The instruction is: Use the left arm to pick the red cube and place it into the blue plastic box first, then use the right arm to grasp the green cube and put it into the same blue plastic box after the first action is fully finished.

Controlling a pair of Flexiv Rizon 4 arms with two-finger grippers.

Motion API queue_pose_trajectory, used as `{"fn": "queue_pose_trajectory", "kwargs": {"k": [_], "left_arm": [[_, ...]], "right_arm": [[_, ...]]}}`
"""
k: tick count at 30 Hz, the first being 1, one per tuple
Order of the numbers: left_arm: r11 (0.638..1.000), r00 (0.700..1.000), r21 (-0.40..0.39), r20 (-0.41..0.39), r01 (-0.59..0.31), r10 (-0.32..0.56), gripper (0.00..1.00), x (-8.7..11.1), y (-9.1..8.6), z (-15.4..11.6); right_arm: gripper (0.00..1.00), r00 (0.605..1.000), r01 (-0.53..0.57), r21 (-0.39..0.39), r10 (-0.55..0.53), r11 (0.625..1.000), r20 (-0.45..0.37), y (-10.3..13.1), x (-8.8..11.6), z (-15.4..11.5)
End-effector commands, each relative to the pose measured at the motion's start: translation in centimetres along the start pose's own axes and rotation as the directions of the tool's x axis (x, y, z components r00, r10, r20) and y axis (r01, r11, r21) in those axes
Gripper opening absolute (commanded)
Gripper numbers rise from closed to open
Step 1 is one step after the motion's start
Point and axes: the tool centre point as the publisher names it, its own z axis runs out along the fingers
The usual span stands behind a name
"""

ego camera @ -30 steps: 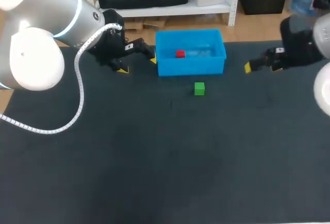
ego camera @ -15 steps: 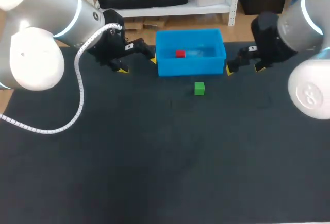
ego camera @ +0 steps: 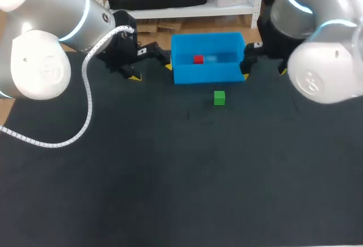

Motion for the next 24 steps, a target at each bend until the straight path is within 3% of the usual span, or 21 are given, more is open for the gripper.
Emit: {"fn": "queue_pose_trajectory", "kwargs": {"k": [1,24], "left_arm": [[1.0,1.0,0.0,0.0,0.001,-0.001,1.0,0.0,0.0,0.0],[1.0,1.0,0.0,0.0,0.001,-0.001,1.0,0.0,0.0,0.0]], "right_arm": [[1.0,0.999,-0.01,0.074,0.014,0.997,-0.045,0.6,-0.8,0.4],[1.0,0.97,-0.146,0.093,0.161,0.985,-0.182,2.8,-1.8,2.3]]}}
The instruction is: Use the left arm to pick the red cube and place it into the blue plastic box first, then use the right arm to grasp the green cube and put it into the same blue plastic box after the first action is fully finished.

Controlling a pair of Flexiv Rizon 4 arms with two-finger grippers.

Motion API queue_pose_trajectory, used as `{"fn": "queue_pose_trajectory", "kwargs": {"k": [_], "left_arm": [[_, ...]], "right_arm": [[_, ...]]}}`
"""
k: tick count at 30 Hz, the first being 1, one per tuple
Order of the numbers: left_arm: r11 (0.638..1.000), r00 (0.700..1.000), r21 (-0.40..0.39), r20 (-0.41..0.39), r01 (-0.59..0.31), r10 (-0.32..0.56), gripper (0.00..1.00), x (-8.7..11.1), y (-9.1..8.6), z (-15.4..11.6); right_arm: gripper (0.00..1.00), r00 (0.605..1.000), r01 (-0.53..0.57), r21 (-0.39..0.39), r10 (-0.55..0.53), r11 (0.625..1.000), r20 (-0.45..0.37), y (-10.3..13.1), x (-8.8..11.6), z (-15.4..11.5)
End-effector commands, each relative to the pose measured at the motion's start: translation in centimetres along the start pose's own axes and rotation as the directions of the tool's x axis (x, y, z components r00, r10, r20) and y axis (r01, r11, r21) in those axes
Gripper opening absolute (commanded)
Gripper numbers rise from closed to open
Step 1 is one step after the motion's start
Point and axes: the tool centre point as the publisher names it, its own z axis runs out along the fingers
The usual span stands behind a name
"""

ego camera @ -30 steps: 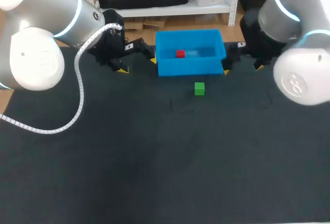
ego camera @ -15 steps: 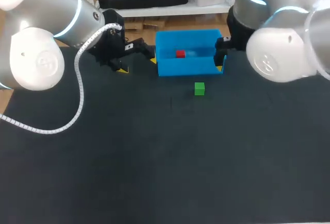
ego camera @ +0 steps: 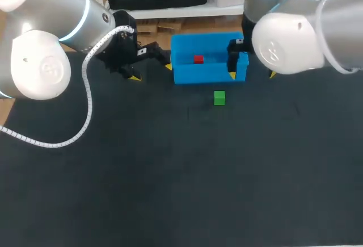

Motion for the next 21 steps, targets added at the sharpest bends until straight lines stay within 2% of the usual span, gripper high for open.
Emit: {"fn": "queue_pose_trajectory", "kwargs": {"k": [1,21], "left_arm": [[1.0,1.0,0.0,0.0,0.001,-0.001,1.0,0.0,0.0,0.0],[1.0,1.0,0.0,0.0,0.001,-0.001,1.0,0.0,0.0,0.0]], "right_arm": [[1.0,0.999,-0.006,0.01,0.006,1.0,-0.039,0.9,-0.9,0.4],[1.0,0.997,-0.035,0.027,0.037,0.999,-0.061,3.0,-1.8,1.7]]}}
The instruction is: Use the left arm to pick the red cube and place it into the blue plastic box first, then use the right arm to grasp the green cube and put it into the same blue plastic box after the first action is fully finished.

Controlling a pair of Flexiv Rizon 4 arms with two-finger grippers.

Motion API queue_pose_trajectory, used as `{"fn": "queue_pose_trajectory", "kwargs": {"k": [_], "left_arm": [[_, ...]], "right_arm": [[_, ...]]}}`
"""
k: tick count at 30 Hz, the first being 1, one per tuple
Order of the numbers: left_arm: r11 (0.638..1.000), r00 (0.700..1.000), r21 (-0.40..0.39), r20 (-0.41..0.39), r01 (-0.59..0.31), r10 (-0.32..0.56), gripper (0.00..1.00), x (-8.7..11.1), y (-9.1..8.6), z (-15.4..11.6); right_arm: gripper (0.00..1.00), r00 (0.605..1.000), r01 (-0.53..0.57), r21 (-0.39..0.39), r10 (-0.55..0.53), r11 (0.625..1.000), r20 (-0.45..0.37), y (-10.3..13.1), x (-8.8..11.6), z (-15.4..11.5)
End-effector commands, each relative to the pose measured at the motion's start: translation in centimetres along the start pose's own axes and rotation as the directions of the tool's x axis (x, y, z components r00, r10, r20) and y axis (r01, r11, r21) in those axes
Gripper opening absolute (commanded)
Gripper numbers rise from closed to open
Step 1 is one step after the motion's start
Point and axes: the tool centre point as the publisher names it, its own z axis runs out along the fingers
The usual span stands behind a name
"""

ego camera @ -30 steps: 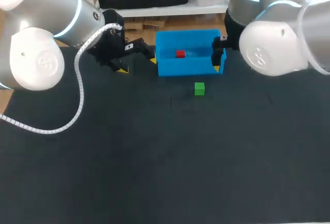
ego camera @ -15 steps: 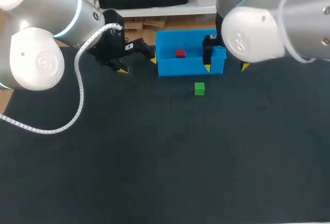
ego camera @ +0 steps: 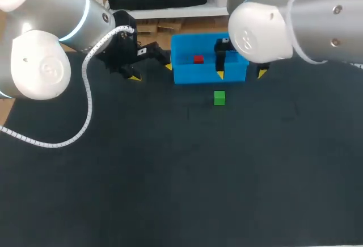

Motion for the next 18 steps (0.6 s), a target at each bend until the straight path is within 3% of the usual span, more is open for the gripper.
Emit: {"fn": "queue_pose_trajectory", "kwargs": {"k": [1,18], "left_arm": [[1.0,1.0,0.0,0.0,0.001,-0.001,1.0,0.0,0.0,0.0],[1.0,1.0,0.0,0.0,0.001,-0.001,1.0,0.0,0.0,0.0]], "right_arm": [[1.0,1.0,-0.005,0.007,0.005,1.0,-0.01,0.7,-0.5,0.3],[1.0,1.0,-0.012,0.015,0.012,1.0,-0.025,2.3,-0.9,1.3]]}}
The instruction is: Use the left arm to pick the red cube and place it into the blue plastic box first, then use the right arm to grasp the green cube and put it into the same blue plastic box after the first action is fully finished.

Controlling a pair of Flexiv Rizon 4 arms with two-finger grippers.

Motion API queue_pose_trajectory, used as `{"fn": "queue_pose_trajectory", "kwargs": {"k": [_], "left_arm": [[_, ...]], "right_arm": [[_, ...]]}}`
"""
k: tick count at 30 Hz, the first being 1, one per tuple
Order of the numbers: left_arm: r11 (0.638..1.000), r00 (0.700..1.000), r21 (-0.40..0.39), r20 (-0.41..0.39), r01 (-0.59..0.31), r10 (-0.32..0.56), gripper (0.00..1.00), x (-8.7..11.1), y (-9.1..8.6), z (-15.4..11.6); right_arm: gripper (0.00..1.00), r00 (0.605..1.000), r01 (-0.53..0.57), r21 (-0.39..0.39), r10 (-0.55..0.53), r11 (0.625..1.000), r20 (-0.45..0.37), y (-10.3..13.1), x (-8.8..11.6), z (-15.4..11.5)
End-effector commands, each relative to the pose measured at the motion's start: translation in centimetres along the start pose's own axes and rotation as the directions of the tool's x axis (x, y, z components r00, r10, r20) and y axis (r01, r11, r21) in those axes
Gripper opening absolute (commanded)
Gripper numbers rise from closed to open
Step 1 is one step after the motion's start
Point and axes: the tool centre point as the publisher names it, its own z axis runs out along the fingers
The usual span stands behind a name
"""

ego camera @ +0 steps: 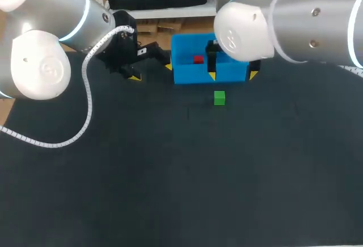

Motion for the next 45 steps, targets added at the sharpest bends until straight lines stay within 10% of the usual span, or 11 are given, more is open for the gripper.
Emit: {"fn": "queue_pose_trajectory", "kwargs": {"k": [1,45], "left_arm": [[1.0,1.0,0.0,0.0,0.001,-0.001,1.0,0.0,0.0,0.0],[1.0,1.0,0.0,0.0,0.001,-0.001,1.0,0.0,0.0,0.0]], "right_arm": [[1.0,1.0,0.001,0.007,-0.001,1.0,-0.006,0.5,-0.3,0.3],[1.0,0.999,0.004,-0.004,-0.004,1.0,-0.041,2.2,-1.3,6.1]]}}
